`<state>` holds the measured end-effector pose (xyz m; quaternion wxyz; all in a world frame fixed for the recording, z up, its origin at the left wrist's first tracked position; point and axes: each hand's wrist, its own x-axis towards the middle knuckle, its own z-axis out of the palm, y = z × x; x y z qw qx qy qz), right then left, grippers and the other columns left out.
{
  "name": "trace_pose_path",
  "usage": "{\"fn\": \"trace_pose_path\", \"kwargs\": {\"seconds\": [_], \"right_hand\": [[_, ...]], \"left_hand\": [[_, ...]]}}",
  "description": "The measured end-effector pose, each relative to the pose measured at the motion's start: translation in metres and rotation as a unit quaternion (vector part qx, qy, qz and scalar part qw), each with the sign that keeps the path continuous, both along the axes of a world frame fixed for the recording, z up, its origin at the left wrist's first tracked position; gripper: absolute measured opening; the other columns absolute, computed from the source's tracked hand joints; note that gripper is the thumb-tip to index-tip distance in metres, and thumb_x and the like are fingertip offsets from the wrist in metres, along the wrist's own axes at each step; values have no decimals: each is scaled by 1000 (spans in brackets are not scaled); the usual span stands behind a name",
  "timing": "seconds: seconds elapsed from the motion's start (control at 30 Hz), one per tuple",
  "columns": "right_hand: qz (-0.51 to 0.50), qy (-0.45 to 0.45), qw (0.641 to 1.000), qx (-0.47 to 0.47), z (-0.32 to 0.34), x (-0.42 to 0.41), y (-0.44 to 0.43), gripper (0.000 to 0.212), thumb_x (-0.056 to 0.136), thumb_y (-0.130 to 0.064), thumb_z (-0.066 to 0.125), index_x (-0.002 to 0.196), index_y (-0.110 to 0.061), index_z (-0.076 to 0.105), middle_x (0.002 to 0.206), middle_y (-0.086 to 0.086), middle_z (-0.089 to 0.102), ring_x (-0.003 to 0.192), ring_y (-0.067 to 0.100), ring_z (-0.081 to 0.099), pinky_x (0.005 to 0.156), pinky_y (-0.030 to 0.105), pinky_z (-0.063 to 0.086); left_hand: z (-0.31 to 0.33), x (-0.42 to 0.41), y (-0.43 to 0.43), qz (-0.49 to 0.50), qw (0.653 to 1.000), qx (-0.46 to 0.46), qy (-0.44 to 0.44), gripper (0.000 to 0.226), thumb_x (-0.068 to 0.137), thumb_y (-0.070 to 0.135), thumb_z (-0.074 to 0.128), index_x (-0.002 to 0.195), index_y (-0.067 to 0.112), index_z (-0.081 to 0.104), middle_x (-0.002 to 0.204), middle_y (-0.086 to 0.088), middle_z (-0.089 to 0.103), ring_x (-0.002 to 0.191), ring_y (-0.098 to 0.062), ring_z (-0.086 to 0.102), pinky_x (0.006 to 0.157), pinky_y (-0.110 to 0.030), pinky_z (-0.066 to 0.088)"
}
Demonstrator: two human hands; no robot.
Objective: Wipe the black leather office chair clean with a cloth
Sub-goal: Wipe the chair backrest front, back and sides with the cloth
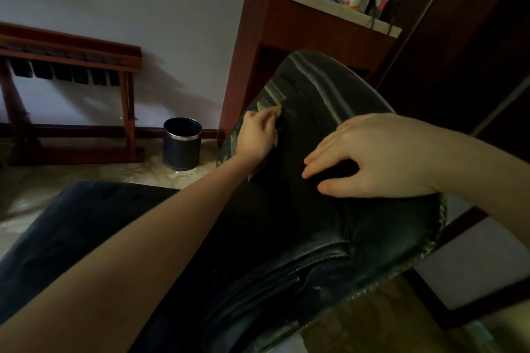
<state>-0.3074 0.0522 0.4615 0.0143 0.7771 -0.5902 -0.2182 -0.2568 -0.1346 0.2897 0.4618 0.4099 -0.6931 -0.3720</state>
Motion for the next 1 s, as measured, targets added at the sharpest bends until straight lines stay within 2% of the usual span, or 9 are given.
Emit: {"fn": "trace_pose_path", "kwargs": {"seconds": [0.13, 0.23, 0.47, 0.57, 0.67, 0.83, 1.0], "right_hand": [[-5, -5, 1000, 3, 1, 3, 1, 59, 69, -65, 27, 123, -55, 49, 129, -28, 52, 121, 0, 45, 105, 34, 37], [-9, 4, 1000, 2, 2, 5, 3, 58, 70, -64, 28, 124, -55, 48, 132, -27, 49, 123, 0, 44, 105, 34, 37], [-5, 11, 1000, -6, 0, 3, 1, 56, 69, -66, 26, 121, -60, 47, 127, -25, 55, 118, 3, 49, 101, 36, 40], [0, 1, 1000, -11, -2, -2, -1, 55, 69, -69, 26, 118, -61, 48, 121, -25, 59, 113, 1, 52, 100, 34, 41], [-9, -9, 1000, -4, 0, -1, -1, 52, 69, -69, 27, 116, -63, 49, 118, -27, 59, 110, -1, 52, 99, 33, 42], [-19, -28, 999, -5, 1, 0, -1, 50, 70, -68, 29, 115, -61, 50, 120, -29, 57, 112, -3, 50, 99, 32, 42], [-16, -25, 999, -12, 1, 1, 1, 51, 72, -64, 30, 117, -57, 52, 121, -28, 56, 114, -3, 49, 100, 32, 41]], "left_hand": [[-23, 21, 29, 1, 1000, 30, -8, 34, 100, 27, 40, 131, 23, 51, 113, -4, 41, 107, -15, 44, 90, -21, 30], [-29, 34, 58, -9, 1000, 27, 1, 33, 99, 28, 41, 129, 24, 53, 107, 1, 39, 98, -6, 40, 83, -13, 27], [7, 28, 84, -21, 997, -71, 38, 33, 97, 21, 46, 129, 15, 55, 91, 5, 40, 92, -4, 41, 77, -7, 27], [28, 19, 83, -35, 990, -120, 58, 33, 97, 18, 47, 128, 13, 56, 96, -1, 44, 92, -4, 43, 78, -7, 28], [41, 10, 71, -44, 989, -137, 42, 33, 98, 19, 45, 129, 12, 55, 104, -4, 47, 94, -6, 44, 80, -9, 28], [36, 3, 33, -5, 999, -38, -14, 36, 101, 27, 36, 134, 19, 49, 124, -11, 46, 112, -24, 50, 89, -27, 35], [10, 10, 36, 1, 999, 12, -40, 38, 101, 28, 34, 137, 19, 46, 127, -10, 42, 114, -25, 50, 88, -26, 34]]}}
